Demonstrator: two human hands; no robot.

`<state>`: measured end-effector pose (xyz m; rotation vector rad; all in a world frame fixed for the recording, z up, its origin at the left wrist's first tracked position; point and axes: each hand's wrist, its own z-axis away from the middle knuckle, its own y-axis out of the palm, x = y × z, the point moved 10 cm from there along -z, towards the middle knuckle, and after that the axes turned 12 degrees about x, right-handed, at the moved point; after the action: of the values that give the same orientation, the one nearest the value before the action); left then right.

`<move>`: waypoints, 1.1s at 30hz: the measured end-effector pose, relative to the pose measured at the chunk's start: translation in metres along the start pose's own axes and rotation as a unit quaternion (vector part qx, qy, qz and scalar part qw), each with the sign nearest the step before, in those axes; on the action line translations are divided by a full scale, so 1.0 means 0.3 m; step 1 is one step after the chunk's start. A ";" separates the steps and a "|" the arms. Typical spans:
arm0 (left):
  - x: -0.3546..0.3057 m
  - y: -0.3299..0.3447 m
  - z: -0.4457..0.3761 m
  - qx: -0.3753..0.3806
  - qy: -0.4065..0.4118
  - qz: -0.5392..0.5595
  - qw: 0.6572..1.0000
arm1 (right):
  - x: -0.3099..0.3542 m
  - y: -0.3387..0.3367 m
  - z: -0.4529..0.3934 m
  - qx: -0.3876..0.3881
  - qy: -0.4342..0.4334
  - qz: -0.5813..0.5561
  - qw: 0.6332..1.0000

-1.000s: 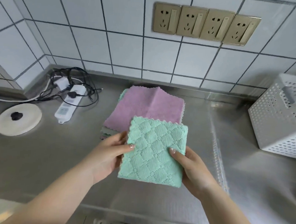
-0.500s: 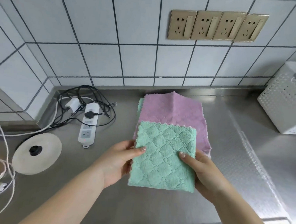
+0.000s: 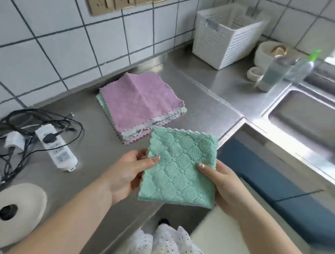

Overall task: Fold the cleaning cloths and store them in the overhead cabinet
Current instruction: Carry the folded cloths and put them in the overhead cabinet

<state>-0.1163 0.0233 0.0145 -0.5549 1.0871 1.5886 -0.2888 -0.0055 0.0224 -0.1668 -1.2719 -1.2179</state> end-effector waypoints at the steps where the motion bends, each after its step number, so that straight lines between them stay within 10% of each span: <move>1: 0.016 0.048 -0.010 0.021 -0.011 -0.011 1.000 | -0.005 -0.035 0.055 -0.027 -0.013 -0.005 1.000; 18: 0.484 1.211 0.230 0.427 -0.130 -0.163 0.880 | -0.255 -0.370 1.372 -0.392 -0.216 -0.116 0.886; 33: 1.150 2.201 1.246 0.737 -0.206 -0.207 0.609 | -0.677 -0.024 2.796 -0.624 -0.374 -0.178 0.663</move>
<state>-0.7720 0.5197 0.1511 0.6553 1.3443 0.0148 -0.7826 0.6868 0.1706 -1.6346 -0.8596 -2.3604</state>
